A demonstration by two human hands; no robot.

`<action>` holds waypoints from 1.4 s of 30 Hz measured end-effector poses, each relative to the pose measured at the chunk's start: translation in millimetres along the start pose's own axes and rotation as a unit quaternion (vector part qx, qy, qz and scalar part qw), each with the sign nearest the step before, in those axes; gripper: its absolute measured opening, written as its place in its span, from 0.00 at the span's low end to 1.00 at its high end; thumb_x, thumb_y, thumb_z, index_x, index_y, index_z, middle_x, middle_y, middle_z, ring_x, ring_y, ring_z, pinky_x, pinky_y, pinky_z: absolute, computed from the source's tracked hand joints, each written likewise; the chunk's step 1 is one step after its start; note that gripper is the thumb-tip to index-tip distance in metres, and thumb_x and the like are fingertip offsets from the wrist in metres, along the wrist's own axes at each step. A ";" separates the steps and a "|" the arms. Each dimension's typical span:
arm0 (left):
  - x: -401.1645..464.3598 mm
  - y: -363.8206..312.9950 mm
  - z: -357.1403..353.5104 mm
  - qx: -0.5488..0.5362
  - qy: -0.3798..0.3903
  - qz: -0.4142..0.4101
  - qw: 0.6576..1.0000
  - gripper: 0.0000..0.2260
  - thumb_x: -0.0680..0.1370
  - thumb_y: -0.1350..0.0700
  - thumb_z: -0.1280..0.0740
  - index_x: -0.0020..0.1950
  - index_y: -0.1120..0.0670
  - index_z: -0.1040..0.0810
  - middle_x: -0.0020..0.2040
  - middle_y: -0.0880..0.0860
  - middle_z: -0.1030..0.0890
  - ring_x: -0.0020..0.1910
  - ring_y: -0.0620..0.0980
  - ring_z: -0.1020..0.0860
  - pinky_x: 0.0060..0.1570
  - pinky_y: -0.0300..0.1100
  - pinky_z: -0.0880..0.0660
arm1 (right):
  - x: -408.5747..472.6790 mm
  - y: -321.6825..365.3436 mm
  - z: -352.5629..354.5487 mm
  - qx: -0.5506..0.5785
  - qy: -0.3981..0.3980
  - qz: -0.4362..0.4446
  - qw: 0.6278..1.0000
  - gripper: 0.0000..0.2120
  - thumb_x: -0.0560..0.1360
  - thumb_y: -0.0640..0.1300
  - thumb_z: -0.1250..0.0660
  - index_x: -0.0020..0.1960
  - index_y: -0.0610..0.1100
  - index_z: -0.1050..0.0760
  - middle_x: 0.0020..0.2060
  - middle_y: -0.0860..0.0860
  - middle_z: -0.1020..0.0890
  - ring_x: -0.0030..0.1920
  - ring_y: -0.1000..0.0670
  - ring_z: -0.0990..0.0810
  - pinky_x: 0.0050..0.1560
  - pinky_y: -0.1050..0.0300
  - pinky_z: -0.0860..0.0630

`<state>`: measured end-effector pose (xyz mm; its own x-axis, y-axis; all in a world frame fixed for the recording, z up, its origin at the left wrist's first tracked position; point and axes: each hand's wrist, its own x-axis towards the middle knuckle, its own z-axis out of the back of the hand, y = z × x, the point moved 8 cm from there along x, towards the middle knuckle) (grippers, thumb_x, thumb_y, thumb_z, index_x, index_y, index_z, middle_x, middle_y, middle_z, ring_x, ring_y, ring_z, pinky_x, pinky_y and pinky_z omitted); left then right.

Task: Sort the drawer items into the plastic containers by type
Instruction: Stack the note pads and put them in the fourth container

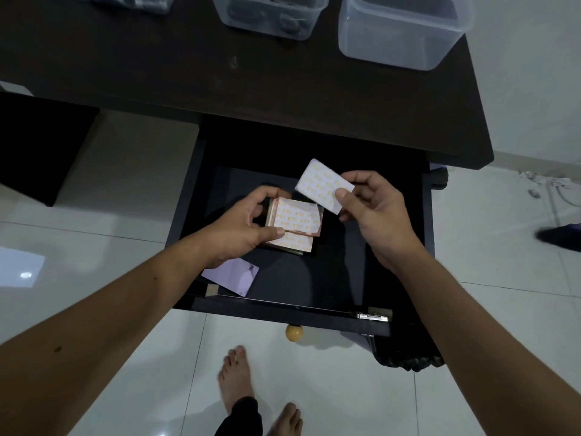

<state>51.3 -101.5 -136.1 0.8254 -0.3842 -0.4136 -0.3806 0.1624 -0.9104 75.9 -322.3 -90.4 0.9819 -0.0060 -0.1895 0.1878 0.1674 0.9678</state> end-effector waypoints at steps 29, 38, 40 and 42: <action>12.6 -15.5 4.8 -0.024 -0.017 -0.107 0.994 0.27 0.76 0.69 0.25 0.70 0.47 0.24 0.68 0.51 0.22 0.69 0.48 0.23 0.59 0.44 0.18 | -7.1 -10.7 -20.4 -0.109 0.000 0.029 0.994 0.19 0.73 0.47 0.20 0.60 0.54 0.23 0.54 0.50 0.19 0.47 0.50 0.17 0.51 0.53 0.17; 14.6 -15.3 21.3 -0.077 -0.071 -0.118 0.987 0.29 0.74 0.70 0.24 0.68 0.44 0.22 0.70 0.52 0.22 0.72 0.54 0.25 0.63 0.53 0.19 | -25.1 -13.7 -65.0 -0.085 0.171 0.001 0.982 0.08 0.73 0.42 0.20 0.50 0.49 0.15 0.43 0.48 0.13 0.43 0.50 0.17 0.53 0.50 0.19; 14.4 -17.2 24.3 -0.095 -0.085 -0.120 0.984 0.29 0.74 0.71 0.25 0.68 0.46 0.22 0.70 0.53 0.22 0.73 0.55 0.25 0.62 0.50 0.18 | -30.6 -23.6 -82.2 -0.126 0.227 -0.037 0.965 0.12 0.72 0.44 0.20 0.54 0.48 0.14 0.45 0.47 0.12 0.43 0.52 0.18 0.53 0.54 0.20; 14.9 -18.9 26.3 -0.112 -0.095 -0.121 0.982 0.29 0.73 0.72 0.25 0.67 0.45 0.21 0.71 0.54 0.22 0.73 0.56 0.26 0.59 0.48 0.18 | -34.7 -27.4 -97.0 -0.186 0.269 -0.051 0.944 0.17 0.72 0.48 0.20 0.60 0.48 0.15 0.47 0.51 0.12 0.45 0.53 0.16 0.52 0.60 0.20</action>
<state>81.8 -86.4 -125.5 0.9576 -0.2078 -0.1994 -0.2281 -0.1243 -0.9657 34.2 -231.1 -126.4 0.7846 0.4442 -0.4325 0.1609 0.5279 0.8340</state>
